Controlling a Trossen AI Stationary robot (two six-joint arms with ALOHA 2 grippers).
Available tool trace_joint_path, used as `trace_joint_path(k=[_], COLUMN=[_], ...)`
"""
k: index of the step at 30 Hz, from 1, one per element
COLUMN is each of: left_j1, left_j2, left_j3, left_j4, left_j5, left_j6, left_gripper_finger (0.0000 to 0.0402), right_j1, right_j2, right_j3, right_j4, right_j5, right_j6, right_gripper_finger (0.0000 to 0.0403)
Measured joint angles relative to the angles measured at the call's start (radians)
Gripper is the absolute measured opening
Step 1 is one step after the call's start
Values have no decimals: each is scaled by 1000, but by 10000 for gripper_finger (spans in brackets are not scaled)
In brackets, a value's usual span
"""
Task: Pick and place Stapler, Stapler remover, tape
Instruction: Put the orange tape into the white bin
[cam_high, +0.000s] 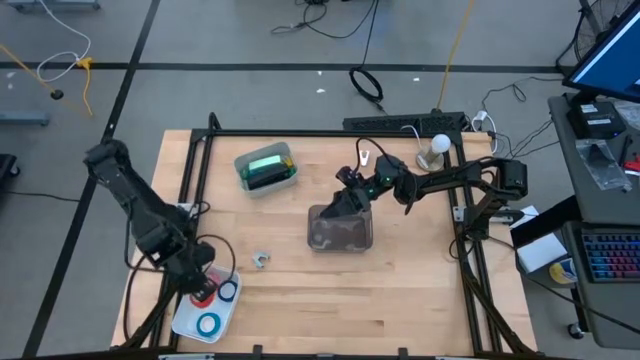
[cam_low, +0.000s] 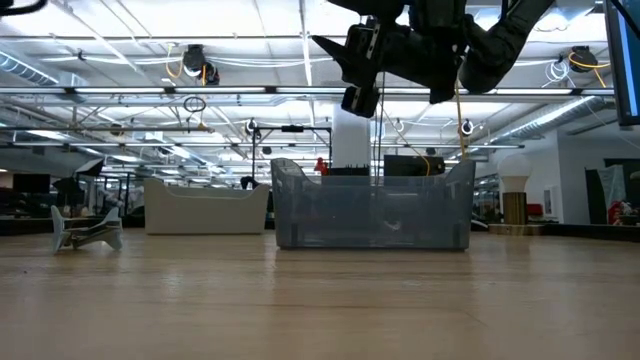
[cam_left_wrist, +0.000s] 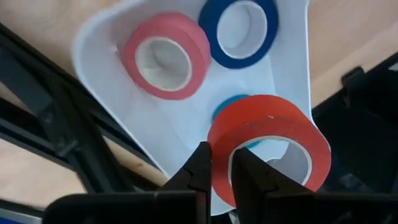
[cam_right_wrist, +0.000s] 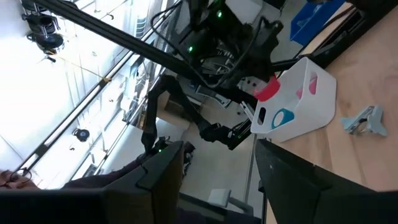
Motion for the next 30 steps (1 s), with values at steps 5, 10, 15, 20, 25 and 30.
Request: trace_joint_path(k=[5,10,15,20,25,30], left_j1=[-69,-113,-141,-166,-193,-196], left_j2=[71,130,148,149,148,147], left_j3=[0,-14,-109,-164,-173,-173], left_j4=[18,31,203,279,274,279], left_j5=[3,6,8,8,8,6], left_j6=[-46,-82,-146,-230,-239,-278], left_gripper_finger=[33,33,33,33,39,109], right_j1=[-7,-7,-7,-7,-7,-7], right_j2=[0,0,0,0,0,0], right_j3=[0,0,0,0,0,0], right_j4=[0,9,28,29,29,29], right_j5=[0,0,0,0,0,0], right_j6=[0,-1,0,1,26,23], right_gripper_finger=[196,196,196,196,196,196])
